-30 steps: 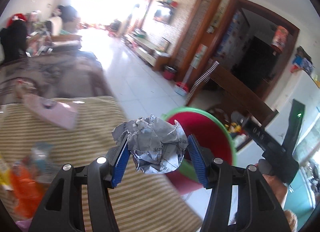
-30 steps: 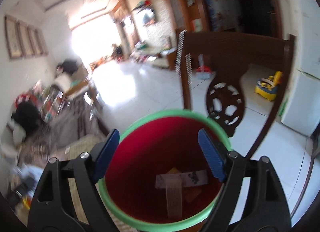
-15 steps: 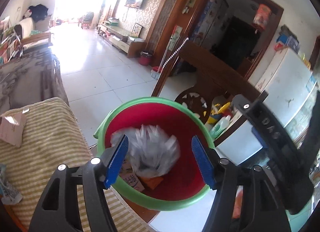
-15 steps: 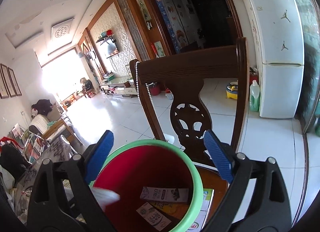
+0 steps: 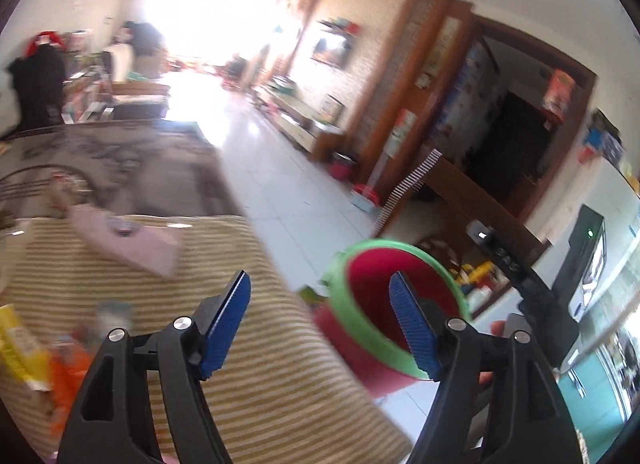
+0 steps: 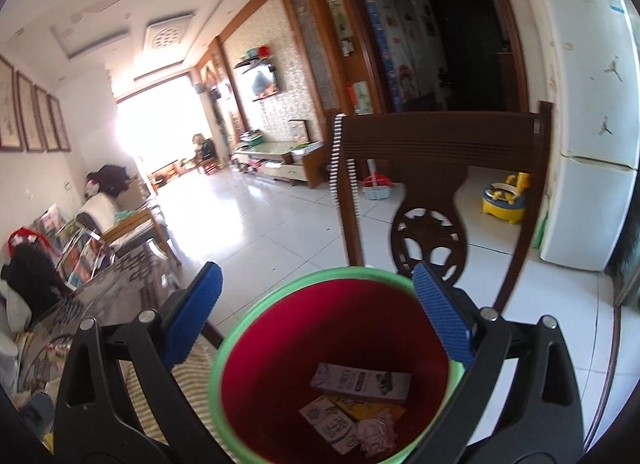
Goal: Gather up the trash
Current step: 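Move both open tools back over the table, then grasp the white paper cup with black floral print with the left tool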
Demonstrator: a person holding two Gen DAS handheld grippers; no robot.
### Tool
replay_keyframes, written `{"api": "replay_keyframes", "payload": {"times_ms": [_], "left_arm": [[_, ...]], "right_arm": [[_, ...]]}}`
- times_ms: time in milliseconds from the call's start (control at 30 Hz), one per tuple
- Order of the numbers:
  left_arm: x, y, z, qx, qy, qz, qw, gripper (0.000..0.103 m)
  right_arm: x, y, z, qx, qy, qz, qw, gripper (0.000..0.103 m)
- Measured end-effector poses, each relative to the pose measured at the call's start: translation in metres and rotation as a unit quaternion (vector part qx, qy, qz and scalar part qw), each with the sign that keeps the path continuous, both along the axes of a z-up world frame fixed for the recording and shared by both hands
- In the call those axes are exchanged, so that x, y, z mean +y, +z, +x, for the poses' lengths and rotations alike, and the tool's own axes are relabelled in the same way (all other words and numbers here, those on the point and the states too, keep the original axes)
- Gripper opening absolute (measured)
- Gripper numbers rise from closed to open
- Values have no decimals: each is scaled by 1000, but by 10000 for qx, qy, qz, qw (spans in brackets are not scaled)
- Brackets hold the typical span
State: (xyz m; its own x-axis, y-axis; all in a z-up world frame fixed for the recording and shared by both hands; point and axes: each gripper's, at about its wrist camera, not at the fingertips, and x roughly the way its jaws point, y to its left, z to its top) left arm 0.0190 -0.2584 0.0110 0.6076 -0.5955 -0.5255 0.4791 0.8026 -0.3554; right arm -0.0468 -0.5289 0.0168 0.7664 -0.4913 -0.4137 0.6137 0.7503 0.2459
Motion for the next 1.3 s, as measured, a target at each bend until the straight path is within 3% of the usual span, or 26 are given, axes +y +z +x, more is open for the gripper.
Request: {"api": "replay_keyframes", "payload": {"times_ms": [133, 233, 433, 600, 700, 967, 1133, 1300], "left_arm": [[67, -7, 7, 84, 768, 48, 9970, 70], [124, -21, 13, 309, 1427, 162, 9892, 70], [234, -56, 18, 940, 2768, 204, 9561, 70], [288, -95, 32, 1627, 3301, -128, 9297, 70], [301, -109, 42, 1839, 3438, -181, 9207, 70], [320, -138, 63, 2230, 3324, -437, 9153, 73], [323, -138, 60, 2099, 3255, -584, 9201, 68], [327, -127, 52, 1913, 3260, -711, 9231, 65]], "right_arm": [[24, 2, 18, 150, 370, -147, 9991, 96], [46, 2, 31, 272, 692, -240, 9969, 96], [93, 6, 54, 433, 1222, -487, 9904, 98], [134, 6, 73, 585, 1614, -681, 9828, 98], [159, 4, 82, 669, 1869, -853, 9764, 98], [227, 2, 98, 721, 2840, -1165, 9490, 98], [263, -3, 101, 859, 3537, -1211, 9235, 98], [288, -7, 103, 892, 4047, -903, 9056, 98]]}}
